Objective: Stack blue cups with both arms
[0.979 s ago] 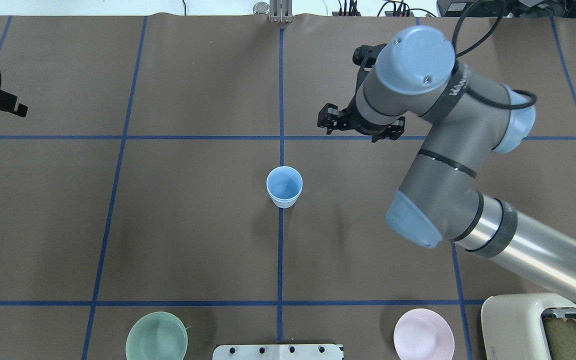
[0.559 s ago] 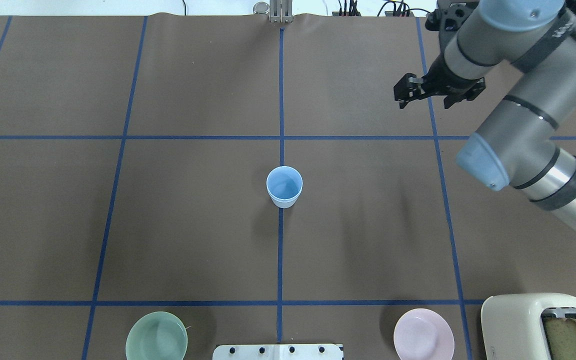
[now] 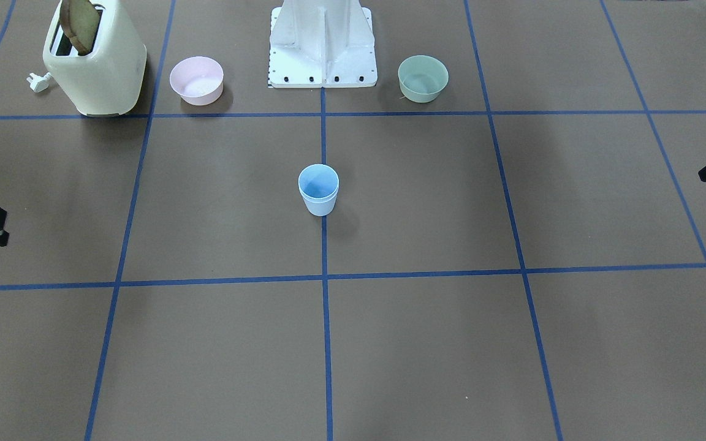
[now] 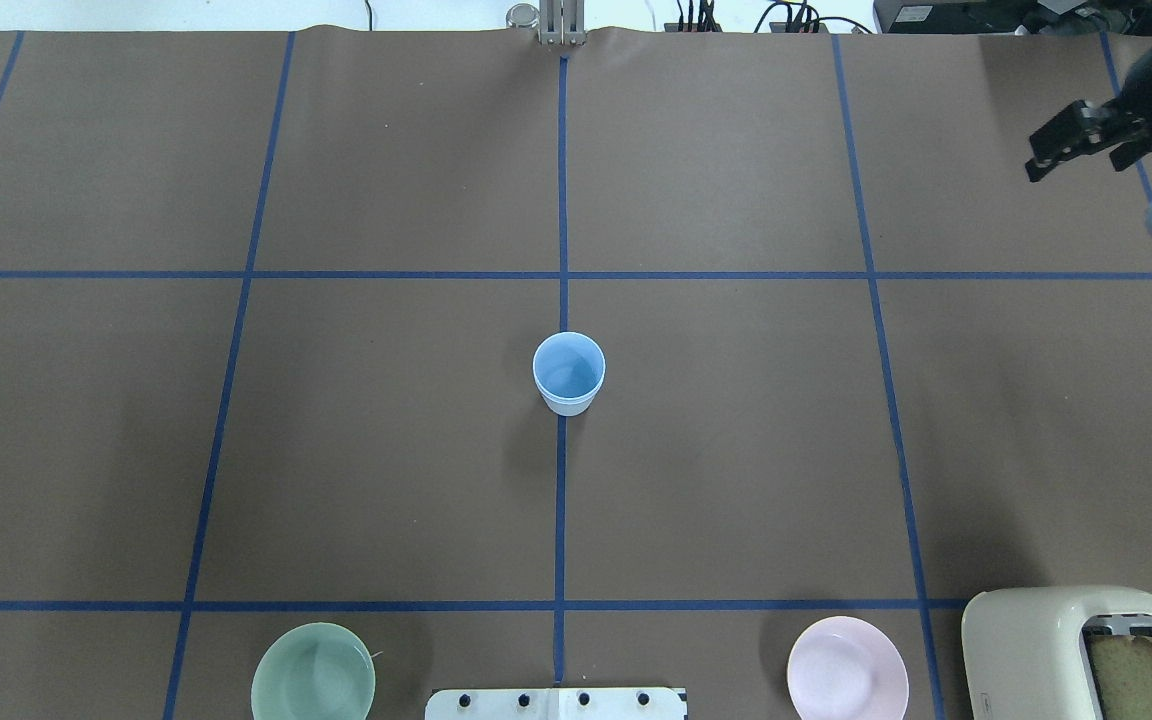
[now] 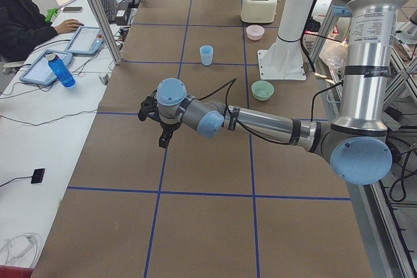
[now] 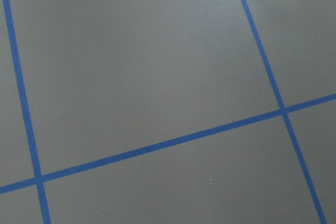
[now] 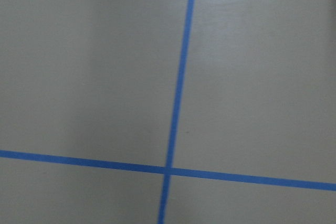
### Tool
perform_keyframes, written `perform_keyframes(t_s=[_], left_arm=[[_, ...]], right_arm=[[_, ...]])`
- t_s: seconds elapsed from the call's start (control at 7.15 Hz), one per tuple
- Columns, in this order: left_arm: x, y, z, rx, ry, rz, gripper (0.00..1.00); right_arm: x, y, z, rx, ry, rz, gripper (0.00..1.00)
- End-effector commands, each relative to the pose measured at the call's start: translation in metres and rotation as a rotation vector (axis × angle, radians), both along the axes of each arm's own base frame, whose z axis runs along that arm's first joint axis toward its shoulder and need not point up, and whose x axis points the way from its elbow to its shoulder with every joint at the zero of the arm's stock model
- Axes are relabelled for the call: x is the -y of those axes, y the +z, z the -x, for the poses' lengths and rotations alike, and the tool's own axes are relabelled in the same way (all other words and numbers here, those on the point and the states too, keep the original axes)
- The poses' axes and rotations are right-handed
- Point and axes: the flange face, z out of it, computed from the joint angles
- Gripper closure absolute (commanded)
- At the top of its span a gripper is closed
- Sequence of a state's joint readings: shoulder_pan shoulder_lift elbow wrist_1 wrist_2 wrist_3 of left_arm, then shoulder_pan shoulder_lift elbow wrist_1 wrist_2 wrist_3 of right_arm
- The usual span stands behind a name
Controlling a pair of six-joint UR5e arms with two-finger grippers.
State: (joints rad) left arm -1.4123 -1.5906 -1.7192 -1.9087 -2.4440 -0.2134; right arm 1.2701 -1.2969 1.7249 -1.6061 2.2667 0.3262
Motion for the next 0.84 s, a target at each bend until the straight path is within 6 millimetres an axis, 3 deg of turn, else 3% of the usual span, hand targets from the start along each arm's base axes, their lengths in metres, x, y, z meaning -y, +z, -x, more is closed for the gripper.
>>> perform_keyframes(t_s=[0.0, 0.14, 0.42, 0.7], left_arm=[[-0.004, 0.016, 0.015, 0.012, -0.007, 0.002, 0.03], [-0.014, 0.029, 0.017, 0.013, -0.008, 0.022, 0.03], [-0.023, 0.040, 0.043, 0.015, -0.057, 0.043, 0.03], [-0.027, 0.042, 0.046, 0.016, -0.062, 0.047, 0.03]], right_arm=[[-0.023, 0.077, -0.093, -0.035, -0.022, -0.018, 0.00], [-0.036, 0.097, -0.129, -0.040, -0.007, -0.023, 0.00], [-0.058, 0.116, -0.138, -0.046, 0.006, 0.008, 0.00], [-0.062, 0.122, -0.138, -0.046, 0.019, 0.032, 0.00]])
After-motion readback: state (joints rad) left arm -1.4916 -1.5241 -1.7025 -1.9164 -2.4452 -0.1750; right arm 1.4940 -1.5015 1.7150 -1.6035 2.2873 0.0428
